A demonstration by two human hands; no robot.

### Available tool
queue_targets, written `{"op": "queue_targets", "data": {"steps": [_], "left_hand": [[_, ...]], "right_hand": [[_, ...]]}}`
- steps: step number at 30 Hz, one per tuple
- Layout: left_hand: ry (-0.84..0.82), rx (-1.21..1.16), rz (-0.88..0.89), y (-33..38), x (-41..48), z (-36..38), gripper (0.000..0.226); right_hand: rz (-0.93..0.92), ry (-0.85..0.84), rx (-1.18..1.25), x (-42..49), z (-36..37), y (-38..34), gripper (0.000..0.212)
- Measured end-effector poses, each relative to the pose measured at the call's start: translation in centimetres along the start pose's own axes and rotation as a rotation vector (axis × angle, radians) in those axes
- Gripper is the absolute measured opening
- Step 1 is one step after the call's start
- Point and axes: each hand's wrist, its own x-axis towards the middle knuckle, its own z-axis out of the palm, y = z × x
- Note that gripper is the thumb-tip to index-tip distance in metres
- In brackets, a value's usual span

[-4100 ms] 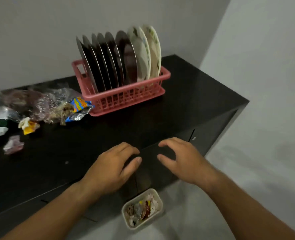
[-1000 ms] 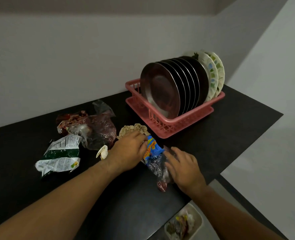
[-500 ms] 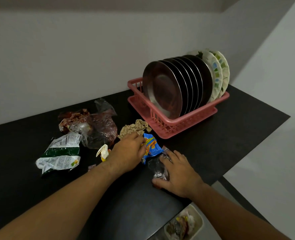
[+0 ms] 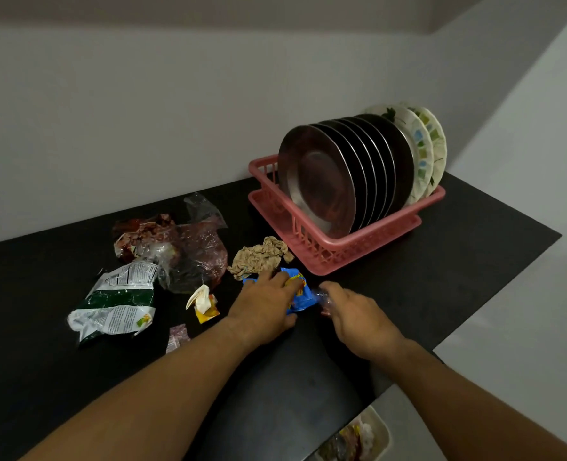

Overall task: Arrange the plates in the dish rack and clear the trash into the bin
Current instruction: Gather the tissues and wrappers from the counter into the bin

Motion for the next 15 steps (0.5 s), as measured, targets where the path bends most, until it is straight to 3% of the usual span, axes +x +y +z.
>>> {"op": "queue_targets", "data": {"steps": [2, 5, 7, 15], "left_hand": [[-0.003, 0.030, -0.026, 0.4, 0.4, 0.2, 0.069], [-0.027, 0.123, -0.033, 0.8, 0.7, 0.6, 0.067], [-0.051, 0.152, -0.035, 1.0, 0.7, 1.0, 0.067], [-0.018, -0.098, 0.023, 0.6, -0.4, 1.4, 0.039]], "right_hand": [[0.010, 0.055, -0.009, 0.4, -0.7, -0.3, 0.024], [0.047, 0.106, -0.033, 0.6, -1.5, -0.8, 0.042], [0.075, 0.125, -0.039, 0.7, -1.7, -1.0, 0.042], [0.099, 0.108, 0.133, 0.7, -2.5, -1.2, 0.030]]}}
